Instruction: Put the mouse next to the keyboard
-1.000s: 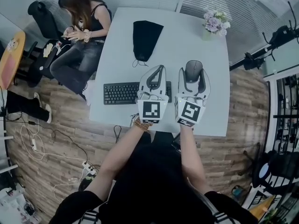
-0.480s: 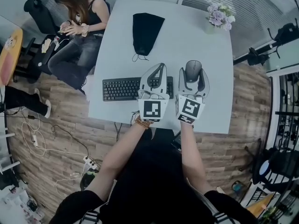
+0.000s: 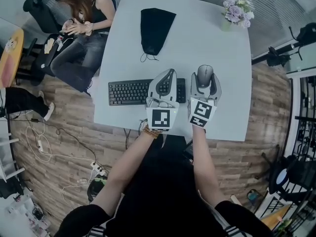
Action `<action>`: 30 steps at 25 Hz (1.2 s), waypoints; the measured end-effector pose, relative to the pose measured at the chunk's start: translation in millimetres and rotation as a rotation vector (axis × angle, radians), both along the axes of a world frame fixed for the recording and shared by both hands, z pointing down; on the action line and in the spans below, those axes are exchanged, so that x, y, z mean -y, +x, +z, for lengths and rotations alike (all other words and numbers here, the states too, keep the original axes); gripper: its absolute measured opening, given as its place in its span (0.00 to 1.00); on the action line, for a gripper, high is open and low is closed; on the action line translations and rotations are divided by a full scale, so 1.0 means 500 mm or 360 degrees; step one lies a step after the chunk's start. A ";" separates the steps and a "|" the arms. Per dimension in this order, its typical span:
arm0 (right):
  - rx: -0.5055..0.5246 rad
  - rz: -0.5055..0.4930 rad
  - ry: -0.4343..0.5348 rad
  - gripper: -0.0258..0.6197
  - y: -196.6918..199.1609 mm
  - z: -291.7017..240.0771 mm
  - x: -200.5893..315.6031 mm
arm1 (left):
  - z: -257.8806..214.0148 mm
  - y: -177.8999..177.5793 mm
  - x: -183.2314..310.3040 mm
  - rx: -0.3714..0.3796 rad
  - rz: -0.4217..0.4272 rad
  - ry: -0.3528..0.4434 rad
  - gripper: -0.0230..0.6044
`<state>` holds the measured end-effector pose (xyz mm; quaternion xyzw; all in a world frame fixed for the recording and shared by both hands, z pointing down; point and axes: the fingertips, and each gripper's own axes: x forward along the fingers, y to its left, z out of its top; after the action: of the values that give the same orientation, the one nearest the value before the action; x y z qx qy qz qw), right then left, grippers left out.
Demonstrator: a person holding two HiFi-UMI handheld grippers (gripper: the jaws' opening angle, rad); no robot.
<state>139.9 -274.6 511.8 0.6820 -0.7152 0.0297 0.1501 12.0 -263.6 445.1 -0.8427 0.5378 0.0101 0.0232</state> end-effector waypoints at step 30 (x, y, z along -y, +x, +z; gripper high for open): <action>0.0003 -0.0014 -0.0492 0.50 0.044 0.290 -0.011 | 0.078 0.032 0.024 0.0013 -0.0035 -0.0064 0.06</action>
<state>161.8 -269.1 656.8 0.6476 -0.7052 0.1393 0.2528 28.1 -275.4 484.0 -0.8370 0.5471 -0.0044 0.0085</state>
